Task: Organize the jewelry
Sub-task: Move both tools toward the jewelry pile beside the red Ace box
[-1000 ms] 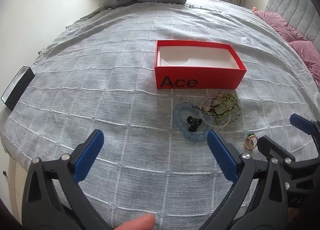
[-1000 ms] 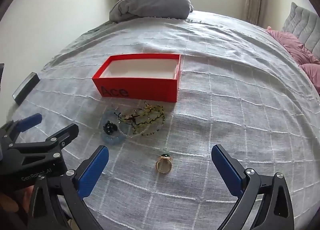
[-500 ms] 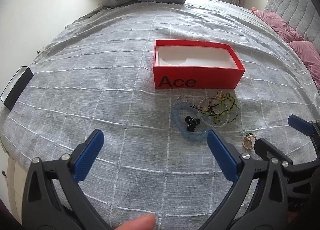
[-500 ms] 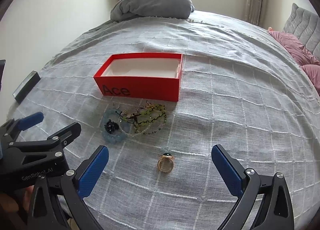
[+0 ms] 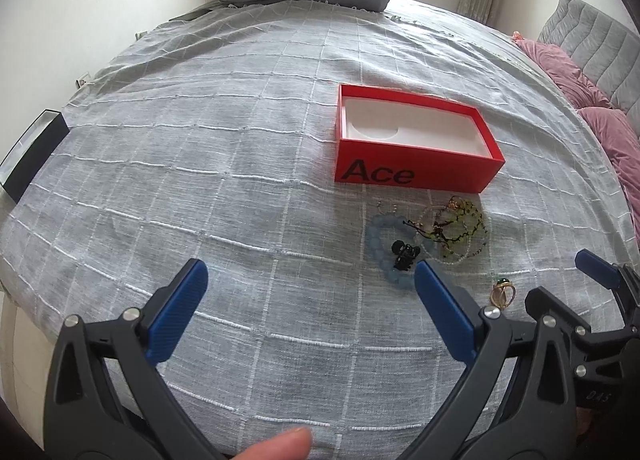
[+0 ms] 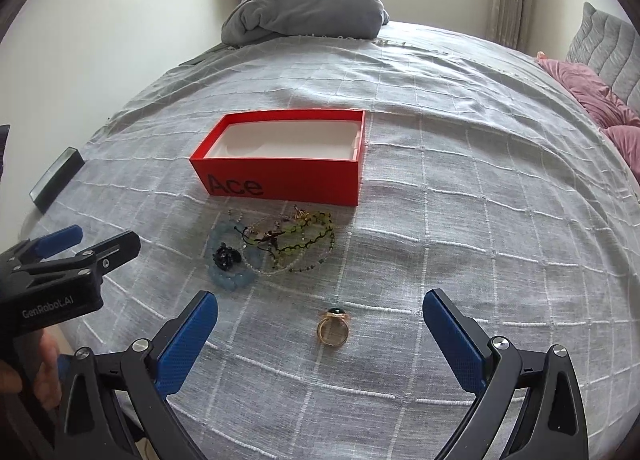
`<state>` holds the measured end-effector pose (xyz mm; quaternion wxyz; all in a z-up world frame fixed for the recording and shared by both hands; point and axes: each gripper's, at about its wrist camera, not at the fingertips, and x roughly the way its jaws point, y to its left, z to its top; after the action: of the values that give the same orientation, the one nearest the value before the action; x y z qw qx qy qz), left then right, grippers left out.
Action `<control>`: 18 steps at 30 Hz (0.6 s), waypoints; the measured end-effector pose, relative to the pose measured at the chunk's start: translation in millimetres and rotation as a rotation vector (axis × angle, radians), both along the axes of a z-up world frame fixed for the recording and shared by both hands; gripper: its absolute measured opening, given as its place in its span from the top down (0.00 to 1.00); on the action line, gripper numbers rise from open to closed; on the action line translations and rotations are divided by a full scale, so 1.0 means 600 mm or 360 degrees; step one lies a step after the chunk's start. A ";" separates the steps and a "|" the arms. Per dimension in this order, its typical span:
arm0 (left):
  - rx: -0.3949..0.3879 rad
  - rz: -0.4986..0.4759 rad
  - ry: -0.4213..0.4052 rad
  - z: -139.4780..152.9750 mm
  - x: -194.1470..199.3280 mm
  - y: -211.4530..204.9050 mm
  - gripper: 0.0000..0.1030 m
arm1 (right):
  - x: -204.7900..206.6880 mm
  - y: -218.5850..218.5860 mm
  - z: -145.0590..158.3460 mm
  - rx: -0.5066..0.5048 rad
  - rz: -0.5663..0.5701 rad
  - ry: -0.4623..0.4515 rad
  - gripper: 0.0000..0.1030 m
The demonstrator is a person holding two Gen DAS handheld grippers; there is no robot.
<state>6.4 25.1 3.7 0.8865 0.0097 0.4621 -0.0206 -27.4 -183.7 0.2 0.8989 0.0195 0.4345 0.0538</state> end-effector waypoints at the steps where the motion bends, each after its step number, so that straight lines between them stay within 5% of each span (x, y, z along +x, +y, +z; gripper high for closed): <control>1: -0.0007 -0.0002 -0.0002 -0.001 0.000 0.000 0.00 | -0.001 0.002 0.001 0.0004 0.0008 -0.0005 0.00; 7: -0.0117 -0.0032 -0.0230 0.005 -0.009 0.001 0.00 | 0.001 -0.007 0.002 0.0068 0.0014 0.0008 0.00; 13: -0.0140 -0.0025 -0.0109 -0.002 0.000 0.004 0.00 | 0.015 -0.048 -0.006 0.0290 -0.0055 0.0113 0.01; 18: -0.0158 -0.0041 -0.0062 -0.008 0.004 -0.004 0.00 | 0.013 -0.046 -0.008 0.0312 -0.0060 0.0101 0.01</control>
<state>9.0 22.8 -1.0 0.8944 -0.0278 0.4430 -0.0545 -19.5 -211.4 -4.6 0.8793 0.1171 0.4549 0.0785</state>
